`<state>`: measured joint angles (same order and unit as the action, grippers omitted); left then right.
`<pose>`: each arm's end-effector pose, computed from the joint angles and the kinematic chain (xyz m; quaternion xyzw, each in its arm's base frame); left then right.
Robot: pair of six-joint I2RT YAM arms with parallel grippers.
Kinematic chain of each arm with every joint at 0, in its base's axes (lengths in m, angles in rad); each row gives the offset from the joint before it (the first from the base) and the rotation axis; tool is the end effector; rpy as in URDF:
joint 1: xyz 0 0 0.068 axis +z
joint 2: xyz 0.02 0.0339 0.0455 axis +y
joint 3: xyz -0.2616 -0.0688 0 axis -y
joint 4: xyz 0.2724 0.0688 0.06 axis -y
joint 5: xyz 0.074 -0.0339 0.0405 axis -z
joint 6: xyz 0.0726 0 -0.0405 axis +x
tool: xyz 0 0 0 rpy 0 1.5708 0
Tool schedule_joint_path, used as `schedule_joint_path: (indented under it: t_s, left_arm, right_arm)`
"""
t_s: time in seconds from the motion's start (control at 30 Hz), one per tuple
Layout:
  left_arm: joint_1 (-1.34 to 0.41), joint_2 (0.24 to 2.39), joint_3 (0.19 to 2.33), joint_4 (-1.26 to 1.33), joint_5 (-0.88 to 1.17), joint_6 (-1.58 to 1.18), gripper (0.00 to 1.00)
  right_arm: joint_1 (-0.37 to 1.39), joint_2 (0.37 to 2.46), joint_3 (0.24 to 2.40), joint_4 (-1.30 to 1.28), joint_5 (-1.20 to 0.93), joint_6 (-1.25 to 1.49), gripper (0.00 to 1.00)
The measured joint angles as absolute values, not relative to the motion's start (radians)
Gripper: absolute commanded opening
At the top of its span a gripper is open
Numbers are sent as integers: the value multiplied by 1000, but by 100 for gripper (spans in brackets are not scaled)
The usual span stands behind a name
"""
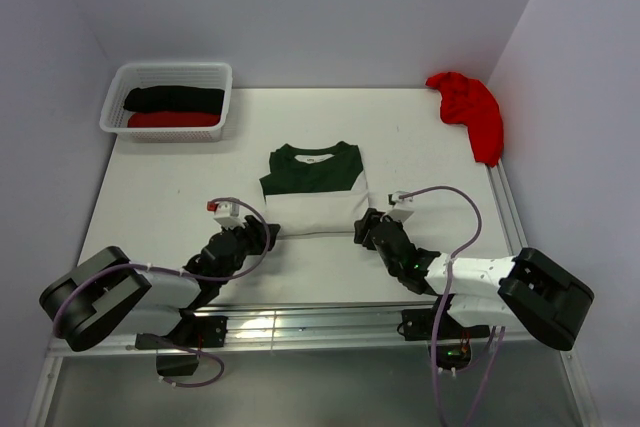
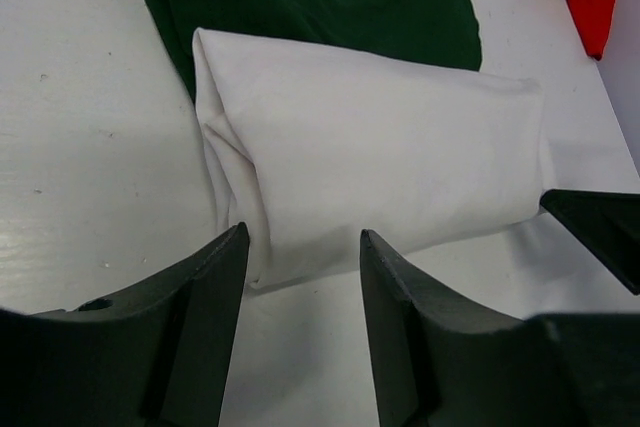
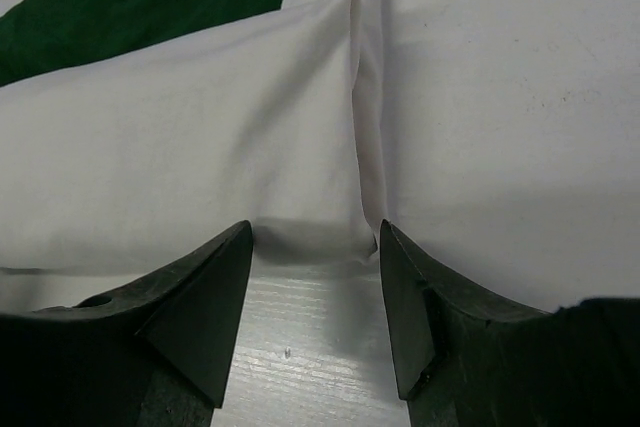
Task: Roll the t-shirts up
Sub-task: Roll the tshirt
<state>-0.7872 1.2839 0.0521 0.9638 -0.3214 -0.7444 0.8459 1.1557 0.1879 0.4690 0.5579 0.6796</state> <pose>0.1792 -0.1474 0.0896 -0.0802 0.7869 -0.3231 0.5196 0.1862 0.1523 0.0977 0.0715 0.8353 0.1681 0.5185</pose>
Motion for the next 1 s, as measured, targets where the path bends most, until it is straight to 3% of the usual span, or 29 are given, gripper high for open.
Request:
schedule_joint_path:
  t_s: [0.37,0.57,0.8,1.0]
  left_arm:
    - [-787,1276,52,1005,-311,-745,50]
    - [-794,1286,52,1008,-313,-749,50]
    - [-821,1341,52,1011,-334,-782,49]
    - [-850,1361,52,1012,-369,-812,36]
  right_arm:
    - [846,1184,188,463,559,710,52]
    - [846,1205,188,472,558,717,39]
    - [843,1210,188,479,556,717,35]
    - [836,1216,188,487,552,716,19]
